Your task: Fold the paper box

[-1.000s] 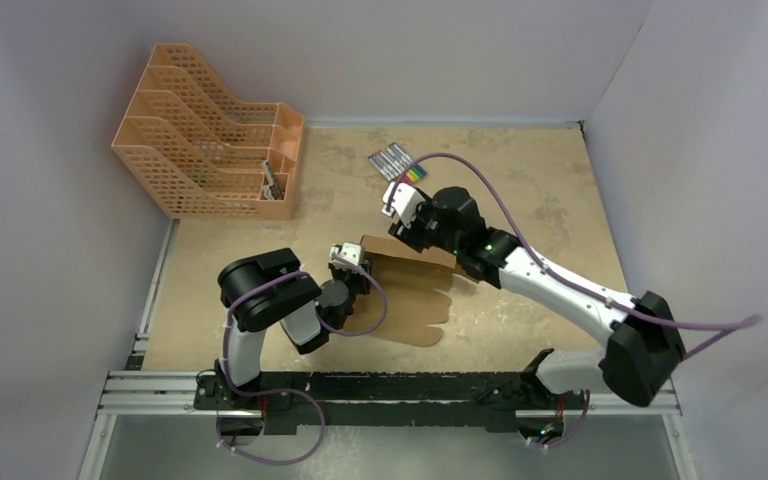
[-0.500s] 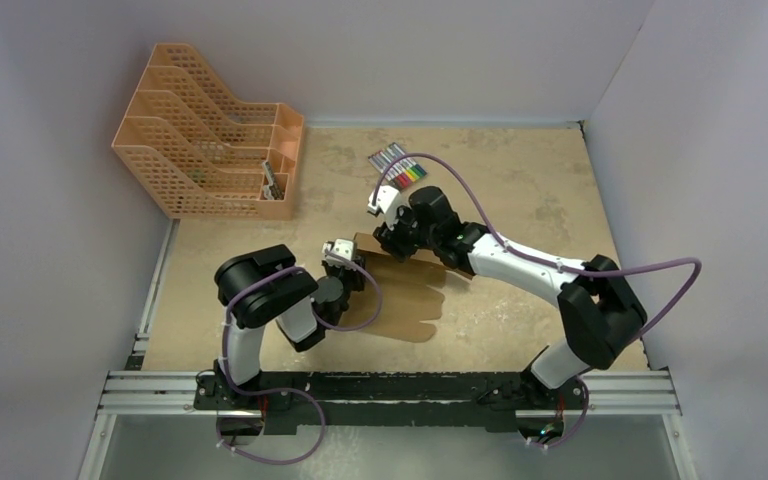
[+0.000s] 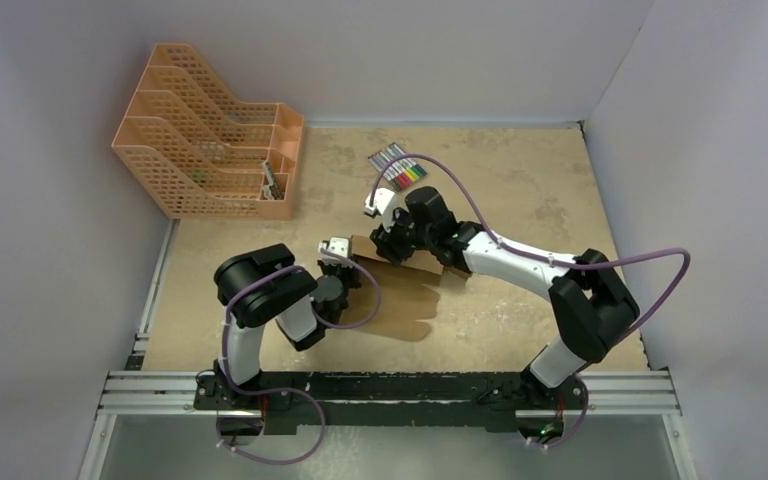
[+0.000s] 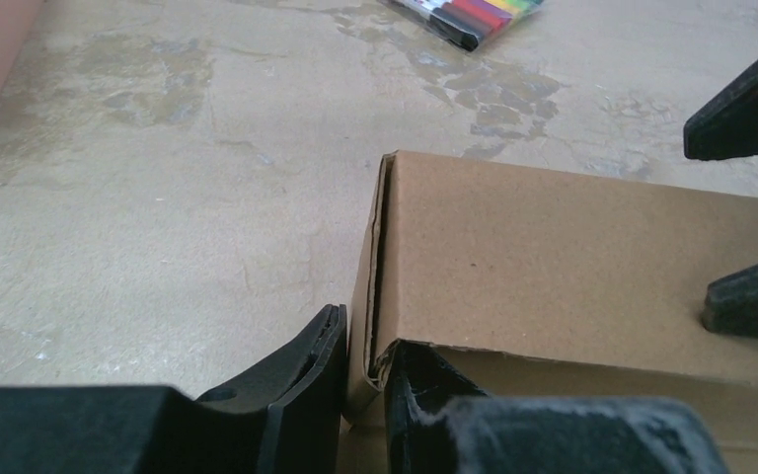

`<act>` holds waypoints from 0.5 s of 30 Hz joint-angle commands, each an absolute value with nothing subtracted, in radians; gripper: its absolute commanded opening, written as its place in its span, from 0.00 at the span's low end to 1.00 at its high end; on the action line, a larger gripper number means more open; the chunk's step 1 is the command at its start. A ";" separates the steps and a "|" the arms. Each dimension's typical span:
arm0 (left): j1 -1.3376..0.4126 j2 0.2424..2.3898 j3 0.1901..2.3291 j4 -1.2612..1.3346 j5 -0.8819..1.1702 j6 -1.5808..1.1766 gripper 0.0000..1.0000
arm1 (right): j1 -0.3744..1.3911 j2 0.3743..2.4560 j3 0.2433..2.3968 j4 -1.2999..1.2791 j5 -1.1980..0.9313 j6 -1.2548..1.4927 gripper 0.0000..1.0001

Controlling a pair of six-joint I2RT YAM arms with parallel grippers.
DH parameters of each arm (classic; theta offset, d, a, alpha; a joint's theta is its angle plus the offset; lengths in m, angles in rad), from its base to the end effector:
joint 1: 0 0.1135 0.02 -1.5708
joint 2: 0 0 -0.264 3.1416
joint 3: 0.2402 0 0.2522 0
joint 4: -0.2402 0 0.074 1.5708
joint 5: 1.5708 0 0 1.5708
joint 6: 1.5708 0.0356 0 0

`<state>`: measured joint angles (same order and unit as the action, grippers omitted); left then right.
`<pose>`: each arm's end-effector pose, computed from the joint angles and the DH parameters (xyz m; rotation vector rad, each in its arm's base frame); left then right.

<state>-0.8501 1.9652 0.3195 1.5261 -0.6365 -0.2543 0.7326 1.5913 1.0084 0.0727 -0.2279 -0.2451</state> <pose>0.1907 -0.1850 0.0962 0.0228 1.6753 -0.2972 0.2606 0.2453 0.2396 -1.1137 1.7929 0.5319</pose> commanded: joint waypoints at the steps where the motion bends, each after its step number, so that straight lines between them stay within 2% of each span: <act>1: -0.843 1.968 0.349 1.733 -0.726 -0.297 0.17 | 0.733 1.625 1.065 0.036 -0.285 -0.221 0.52; 15: -0.893 2.032 0.433 1.730 -1.012 -0.258 0.00 | 0.733 1.667 1.129 0.003 -0.322 -0.181 0.52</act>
